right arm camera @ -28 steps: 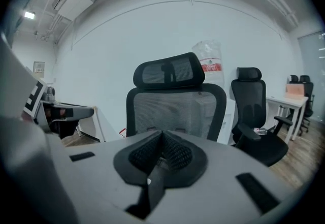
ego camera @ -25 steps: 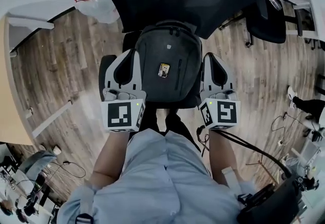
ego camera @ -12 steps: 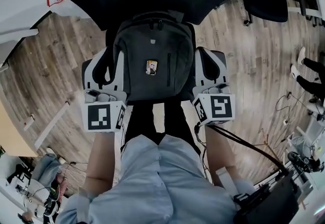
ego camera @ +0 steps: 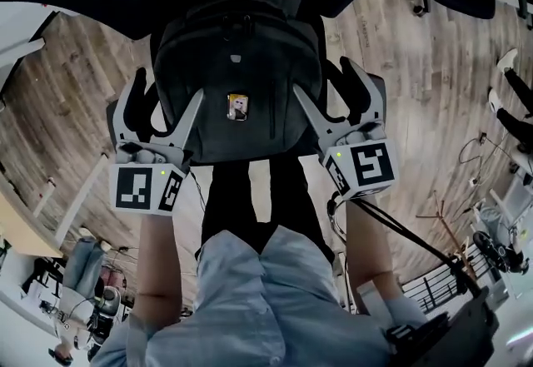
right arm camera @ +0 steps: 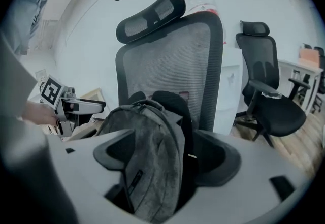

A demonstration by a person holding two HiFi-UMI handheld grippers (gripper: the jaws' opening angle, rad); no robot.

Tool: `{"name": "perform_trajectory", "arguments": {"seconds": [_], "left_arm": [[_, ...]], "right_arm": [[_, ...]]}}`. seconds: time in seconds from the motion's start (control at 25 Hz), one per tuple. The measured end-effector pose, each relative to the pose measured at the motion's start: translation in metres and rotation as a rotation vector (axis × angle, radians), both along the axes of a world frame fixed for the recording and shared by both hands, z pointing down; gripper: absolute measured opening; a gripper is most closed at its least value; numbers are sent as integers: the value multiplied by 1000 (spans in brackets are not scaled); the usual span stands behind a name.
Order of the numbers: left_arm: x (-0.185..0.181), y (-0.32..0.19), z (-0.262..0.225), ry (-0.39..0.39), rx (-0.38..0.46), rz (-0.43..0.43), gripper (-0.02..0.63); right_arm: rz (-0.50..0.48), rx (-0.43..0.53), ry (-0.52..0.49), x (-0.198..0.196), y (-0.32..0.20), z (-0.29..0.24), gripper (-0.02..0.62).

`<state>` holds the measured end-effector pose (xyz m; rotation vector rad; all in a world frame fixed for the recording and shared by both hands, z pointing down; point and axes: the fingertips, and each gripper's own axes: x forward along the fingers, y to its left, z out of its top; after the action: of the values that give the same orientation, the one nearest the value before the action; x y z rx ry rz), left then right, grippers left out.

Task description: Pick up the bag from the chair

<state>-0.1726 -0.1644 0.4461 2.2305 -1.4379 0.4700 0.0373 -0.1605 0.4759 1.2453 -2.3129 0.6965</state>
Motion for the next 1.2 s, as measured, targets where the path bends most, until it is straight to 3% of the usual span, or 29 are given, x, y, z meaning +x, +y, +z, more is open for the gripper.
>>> {"name": "perform_trajectory", "arguments": {"seconds": [0.24, 0.48, 0.84, 0.96, 1.04, 1.2], "left_arm": [[1, -19, 19, 31, -39, 52, 414], [9, -26, 40, 41, -82, 181, 477], [4, -40, 66, 0, -116, 186, 474], [0, -40, 74, -52, -114, 177, 415], [-5, -43, 76, -85, -113, 160, 285], [-1, -44, 75, -93, -111, 170, 241]], "right_arm": [[-55, -79, -26, -10, -11, 32, 370], [-88, -122, -51, -32, -22, 54, 391], [-144, -145, -51, -52, -34, 66, 393], [-147, -142, -46, -49, -32, 69, 375], [-144, -138, -42, -46, -31, 69, 307], [-155, -130, -34, -39, -30, 69, 260]]}}
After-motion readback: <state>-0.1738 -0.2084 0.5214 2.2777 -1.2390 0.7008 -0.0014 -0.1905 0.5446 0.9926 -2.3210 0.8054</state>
